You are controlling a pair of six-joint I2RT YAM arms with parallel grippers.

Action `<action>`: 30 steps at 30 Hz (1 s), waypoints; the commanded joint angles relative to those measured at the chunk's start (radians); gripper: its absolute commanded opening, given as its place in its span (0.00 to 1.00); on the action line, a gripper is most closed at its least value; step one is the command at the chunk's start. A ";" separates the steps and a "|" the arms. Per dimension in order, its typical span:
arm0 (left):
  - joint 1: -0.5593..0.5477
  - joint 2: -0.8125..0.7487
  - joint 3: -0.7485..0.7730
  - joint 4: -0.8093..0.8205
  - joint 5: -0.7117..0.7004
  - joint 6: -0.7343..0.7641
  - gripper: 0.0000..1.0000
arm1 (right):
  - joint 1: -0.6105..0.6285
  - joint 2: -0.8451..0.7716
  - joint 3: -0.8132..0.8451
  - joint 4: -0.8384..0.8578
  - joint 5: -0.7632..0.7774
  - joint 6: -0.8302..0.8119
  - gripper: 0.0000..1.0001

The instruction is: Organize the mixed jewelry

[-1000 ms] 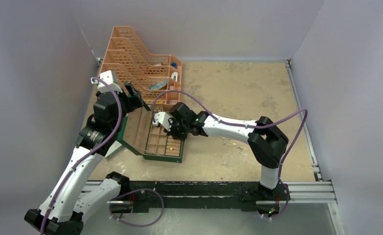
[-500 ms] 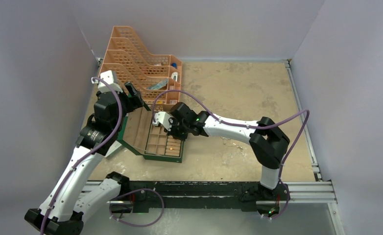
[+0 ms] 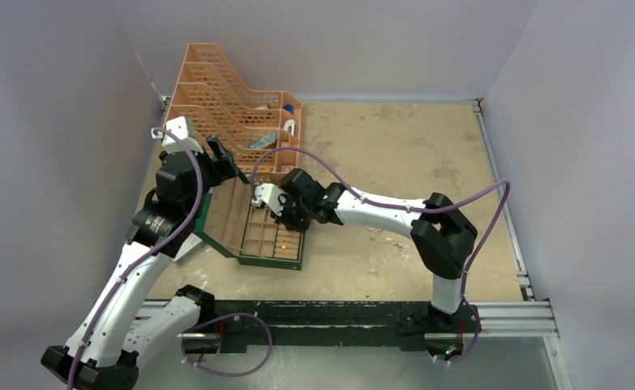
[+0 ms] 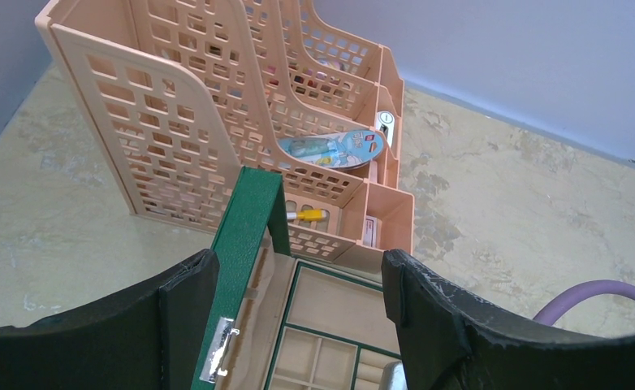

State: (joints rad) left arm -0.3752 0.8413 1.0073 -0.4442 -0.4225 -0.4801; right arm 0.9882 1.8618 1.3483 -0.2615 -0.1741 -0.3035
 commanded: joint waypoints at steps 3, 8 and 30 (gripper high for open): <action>0.007 0.002 0.005 0.016 0.010 -0.016 0.74 | 0.006 0.013 0.030 -0.021 0.011 0.005 0.00; 0.009 0.003 0.007 0.016 0.011 -0.018 0.74 | 0.006 0.008 0.016 -0.026 0.006 -0.015 0.00; 0.013 0.007 0.005 0.016 0.016 -0.024 0.74 | 0.014 0.029 0.045 -0.100 0.091 0.024 0.10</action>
State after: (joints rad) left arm -0.3706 0.8513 1.0073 -0.4446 -0.4133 -0.4877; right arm 1.0019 1.8786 1.3529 -0.2714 -0.1215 -0.3119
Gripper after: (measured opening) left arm 0.736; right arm 0.069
